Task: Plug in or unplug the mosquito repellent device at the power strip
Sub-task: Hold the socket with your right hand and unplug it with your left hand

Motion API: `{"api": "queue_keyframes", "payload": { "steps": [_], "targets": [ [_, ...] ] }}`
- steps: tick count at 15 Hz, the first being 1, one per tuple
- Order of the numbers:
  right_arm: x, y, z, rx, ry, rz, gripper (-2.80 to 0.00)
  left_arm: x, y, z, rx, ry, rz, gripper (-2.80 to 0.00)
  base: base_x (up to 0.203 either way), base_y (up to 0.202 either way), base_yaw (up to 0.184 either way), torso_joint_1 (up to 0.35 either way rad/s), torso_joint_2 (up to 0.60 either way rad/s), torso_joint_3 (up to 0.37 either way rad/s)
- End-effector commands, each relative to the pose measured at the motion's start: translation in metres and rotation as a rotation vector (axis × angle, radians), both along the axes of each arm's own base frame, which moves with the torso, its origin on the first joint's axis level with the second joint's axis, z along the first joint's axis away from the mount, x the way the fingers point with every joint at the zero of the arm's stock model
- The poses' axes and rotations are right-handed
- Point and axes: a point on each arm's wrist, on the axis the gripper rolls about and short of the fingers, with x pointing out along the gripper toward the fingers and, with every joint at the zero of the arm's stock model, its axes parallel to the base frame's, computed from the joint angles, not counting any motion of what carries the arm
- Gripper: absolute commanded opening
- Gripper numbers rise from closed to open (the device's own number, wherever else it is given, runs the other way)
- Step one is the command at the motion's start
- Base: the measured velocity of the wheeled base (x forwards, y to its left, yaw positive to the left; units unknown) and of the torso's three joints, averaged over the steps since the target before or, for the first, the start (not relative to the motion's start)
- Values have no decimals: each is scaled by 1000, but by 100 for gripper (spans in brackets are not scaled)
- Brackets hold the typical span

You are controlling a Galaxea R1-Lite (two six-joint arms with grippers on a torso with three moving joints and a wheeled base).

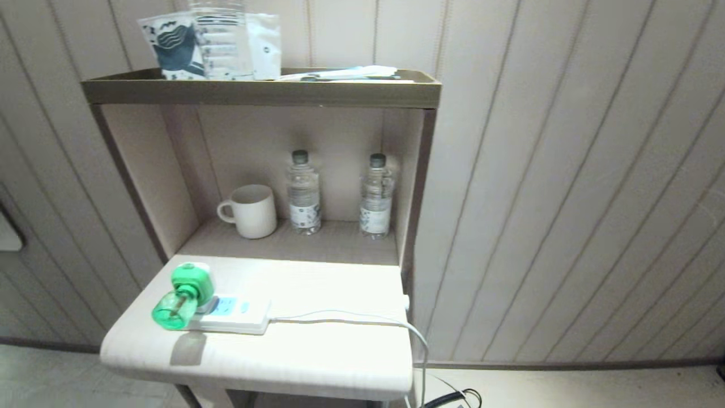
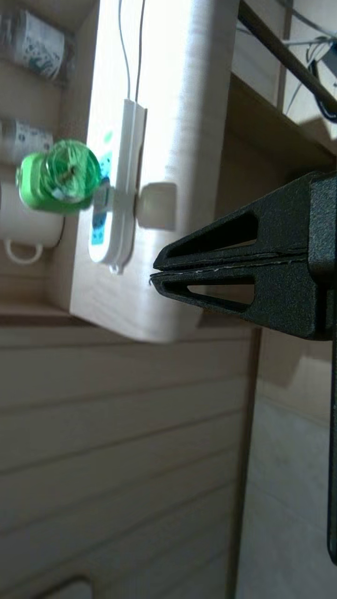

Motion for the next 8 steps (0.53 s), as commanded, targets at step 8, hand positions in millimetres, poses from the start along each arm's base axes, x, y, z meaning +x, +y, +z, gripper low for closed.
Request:
{"api": "queue_keyframes", "payload": {
  "steps": [8],
  "targets": [
    [0, 0, 0, 0, 0, 1, -280, 0, 0, 0, 0, -2, 1, -280, 2, -5, 126, 2, 2, 2]
  ]
}}
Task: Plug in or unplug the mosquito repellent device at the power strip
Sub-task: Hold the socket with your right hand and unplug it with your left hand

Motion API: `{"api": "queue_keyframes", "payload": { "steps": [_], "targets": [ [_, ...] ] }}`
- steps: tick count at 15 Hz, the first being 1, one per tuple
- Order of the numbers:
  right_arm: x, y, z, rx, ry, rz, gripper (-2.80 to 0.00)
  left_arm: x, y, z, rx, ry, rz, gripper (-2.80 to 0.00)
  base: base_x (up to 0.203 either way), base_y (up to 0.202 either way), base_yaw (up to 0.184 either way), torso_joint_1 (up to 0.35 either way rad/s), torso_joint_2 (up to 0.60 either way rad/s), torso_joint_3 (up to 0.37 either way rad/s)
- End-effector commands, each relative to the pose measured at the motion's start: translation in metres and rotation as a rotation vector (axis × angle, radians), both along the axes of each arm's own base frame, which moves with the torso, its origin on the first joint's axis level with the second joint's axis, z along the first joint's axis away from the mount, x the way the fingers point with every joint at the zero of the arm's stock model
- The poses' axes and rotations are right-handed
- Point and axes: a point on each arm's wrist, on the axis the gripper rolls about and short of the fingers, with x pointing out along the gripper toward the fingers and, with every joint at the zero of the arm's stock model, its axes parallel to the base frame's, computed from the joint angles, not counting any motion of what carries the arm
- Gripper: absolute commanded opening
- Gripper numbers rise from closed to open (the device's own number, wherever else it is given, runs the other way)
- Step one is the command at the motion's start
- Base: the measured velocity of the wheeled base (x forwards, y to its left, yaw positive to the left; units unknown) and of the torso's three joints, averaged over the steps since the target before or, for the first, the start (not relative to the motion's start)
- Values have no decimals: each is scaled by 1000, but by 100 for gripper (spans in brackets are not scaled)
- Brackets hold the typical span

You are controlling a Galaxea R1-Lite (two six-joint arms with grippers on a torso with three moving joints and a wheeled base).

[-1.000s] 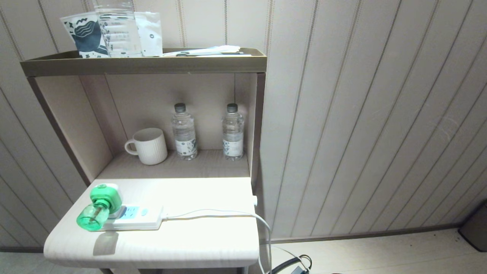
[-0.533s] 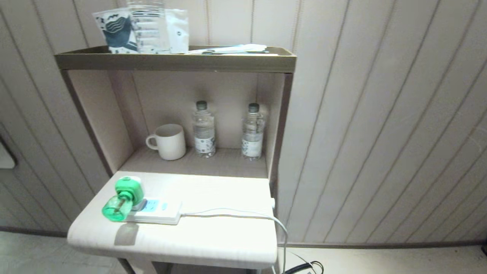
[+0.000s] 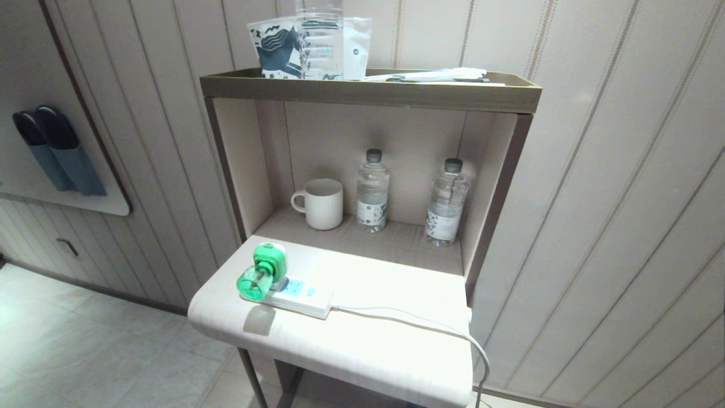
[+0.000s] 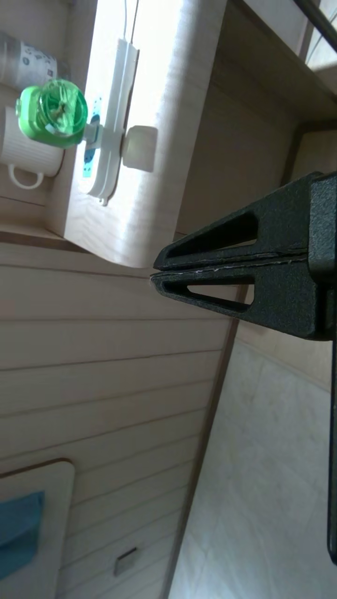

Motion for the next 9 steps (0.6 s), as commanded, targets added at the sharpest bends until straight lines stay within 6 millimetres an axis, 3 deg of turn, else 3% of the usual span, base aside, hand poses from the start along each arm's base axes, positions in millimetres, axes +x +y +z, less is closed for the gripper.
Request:
{"api": "queue_keyframes", "payload": {
  "steps": [1, 9],
  "targets": [
    [0, 0, 0, 0, 1, -1, -280, 0, 0, 0, -1, 0, -1, -280, 0, 0, 0, 0, 0, 0],
    [0, 0, 0, 0, 1, 0, -280, 0, 0, 0, -1, 0, -1, -280, 0, 0, 0, 0, 0, 0]
  ]
}}
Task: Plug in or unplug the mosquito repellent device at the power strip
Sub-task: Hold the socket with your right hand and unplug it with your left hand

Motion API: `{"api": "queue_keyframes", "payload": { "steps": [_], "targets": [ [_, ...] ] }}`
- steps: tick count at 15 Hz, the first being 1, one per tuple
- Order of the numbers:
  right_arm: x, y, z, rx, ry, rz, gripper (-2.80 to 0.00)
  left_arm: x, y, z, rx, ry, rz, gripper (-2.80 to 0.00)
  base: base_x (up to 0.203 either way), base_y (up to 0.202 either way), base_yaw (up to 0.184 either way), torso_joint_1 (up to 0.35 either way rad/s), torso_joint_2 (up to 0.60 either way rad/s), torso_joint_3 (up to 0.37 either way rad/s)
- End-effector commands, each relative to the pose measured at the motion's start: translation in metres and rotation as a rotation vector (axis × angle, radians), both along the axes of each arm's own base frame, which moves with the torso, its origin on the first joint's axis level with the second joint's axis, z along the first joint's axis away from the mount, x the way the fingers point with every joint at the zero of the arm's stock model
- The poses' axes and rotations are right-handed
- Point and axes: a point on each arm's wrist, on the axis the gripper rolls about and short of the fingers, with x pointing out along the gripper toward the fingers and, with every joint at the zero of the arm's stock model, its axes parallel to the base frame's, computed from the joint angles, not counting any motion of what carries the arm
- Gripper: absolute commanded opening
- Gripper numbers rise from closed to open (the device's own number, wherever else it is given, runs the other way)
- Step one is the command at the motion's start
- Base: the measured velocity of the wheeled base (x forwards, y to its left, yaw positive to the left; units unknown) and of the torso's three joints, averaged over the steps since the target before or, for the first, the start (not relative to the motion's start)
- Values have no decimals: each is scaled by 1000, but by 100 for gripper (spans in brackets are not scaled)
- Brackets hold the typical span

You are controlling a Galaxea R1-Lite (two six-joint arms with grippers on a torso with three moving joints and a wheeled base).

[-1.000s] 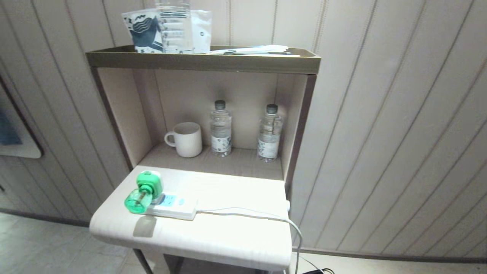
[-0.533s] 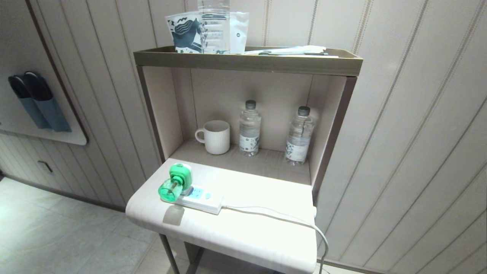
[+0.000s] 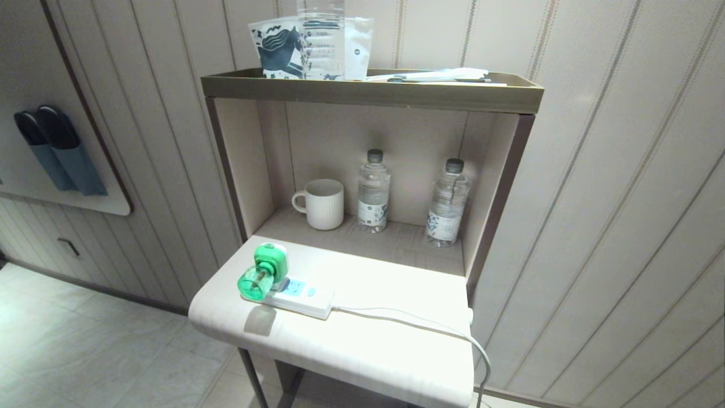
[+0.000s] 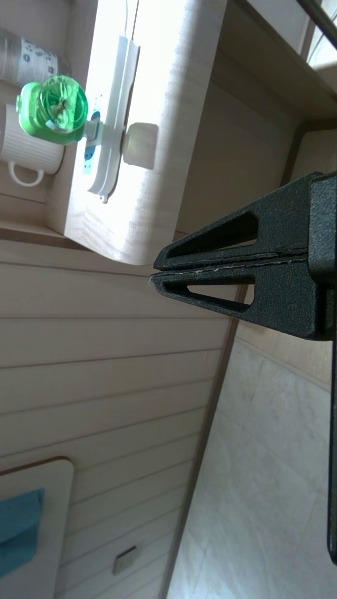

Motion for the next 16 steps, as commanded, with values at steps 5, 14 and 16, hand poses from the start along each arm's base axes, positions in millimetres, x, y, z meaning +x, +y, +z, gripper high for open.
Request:
{"api": "queue_keyframes", "payload": {
  "steps": [5, 14, 16],
  "targets": [
    [0, 0, 0, 0, 2, 1, -280, 0, 0, 0, 0, 0, -1, -280, 2, 2, -17, 0, 1, 0],
    [0, 0, 0, 0, 1, 0, -280, 0, 0, 0, 1, 0, -1, -280, 1, 9, -150, 1, 1, 2],
    [0, 0, 0, 0, 1, 0, -280, 0, 0, 0, 1, 0, -1, -280, 0, 0, 0, 0, 0, 0]
  ]
}}
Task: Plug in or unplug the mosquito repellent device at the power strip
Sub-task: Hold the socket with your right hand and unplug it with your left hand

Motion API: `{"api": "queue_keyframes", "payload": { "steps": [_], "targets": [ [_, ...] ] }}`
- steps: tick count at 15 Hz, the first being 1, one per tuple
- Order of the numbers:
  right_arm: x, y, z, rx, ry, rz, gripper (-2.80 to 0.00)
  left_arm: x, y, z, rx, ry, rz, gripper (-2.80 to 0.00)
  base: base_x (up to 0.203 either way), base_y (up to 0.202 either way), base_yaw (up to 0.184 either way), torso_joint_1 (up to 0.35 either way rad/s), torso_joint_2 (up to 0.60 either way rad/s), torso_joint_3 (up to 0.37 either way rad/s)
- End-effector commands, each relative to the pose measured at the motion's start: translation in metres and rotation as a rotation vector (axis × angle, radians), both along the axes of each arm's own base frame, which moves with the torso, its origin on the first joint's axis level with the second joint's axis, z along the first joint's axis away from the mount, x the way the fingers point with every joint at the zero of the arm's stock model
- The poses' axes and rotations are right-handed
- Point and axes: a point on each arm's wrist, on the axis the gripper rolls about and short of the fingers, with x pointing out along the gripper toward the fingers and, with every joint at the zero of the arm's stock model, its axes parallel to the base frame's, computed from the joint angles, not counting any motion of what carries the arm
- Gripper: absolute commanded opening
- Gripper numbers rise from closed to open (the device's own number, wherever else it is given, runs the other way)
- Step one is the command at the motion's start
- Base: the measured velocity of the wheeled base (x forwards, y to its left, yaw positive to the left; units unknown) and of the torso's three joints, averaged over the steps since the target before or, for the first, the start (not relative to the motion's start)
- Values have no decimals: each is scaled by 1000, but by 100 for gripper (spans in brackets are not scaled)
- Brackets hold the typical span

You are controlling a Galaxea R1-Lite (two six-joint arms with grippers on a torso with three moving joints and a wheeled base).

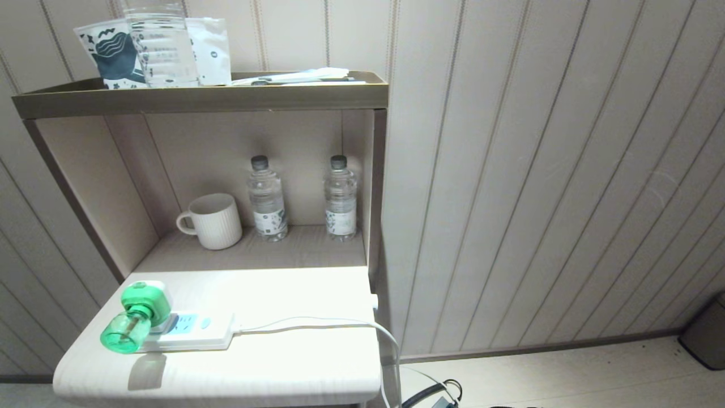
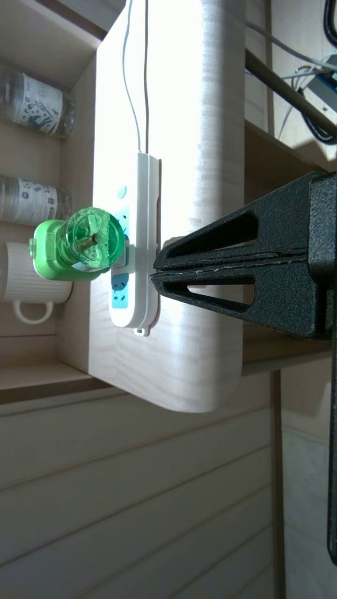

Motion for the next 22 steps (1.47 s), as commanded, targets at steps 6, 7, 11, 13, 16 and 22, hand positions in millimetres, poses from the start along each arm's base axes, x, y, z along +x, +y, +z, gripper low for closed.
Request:
{"api": "queue_keyframes", "payload": {
  "steps": [6, 7, 11, 13, 16, 22],
  "targets": [
    [0, 0, 0, 0, 1, -2, -280, 0, 0, 0, 0, 2, 0, -280, 0, 0, 0, 0, 0, 0],
    [0, 0, 0, 0, 1, 0, -280, 0, 0, 0, 0, 2, -1, -280, 0, 0, 0, 0, 0, 0],
    [0, 0, 0, 0, 2, -1, -280, 0, 0, 0, 0, 2, -1, -280, 0, 0, 0, 0, 0, 0],
    [0, 0, 0, 0, 2, 0, -280, 0, 0, 0, 0, 1, -1, -280, -3, 24, -8, -3, -1, 2],
    [0, 0, 0, 0, 1, 0, -280, 0, 0, 0, 0, 2, -1, -280, 0, 163, 0, 2, 1, 0],
    [0, 0, 0, 0, 1, -3, -280, 0, 0, 0, -2, 2, -1, -280, 0, 182, 0, 1, 3, 3]
  ]
}}
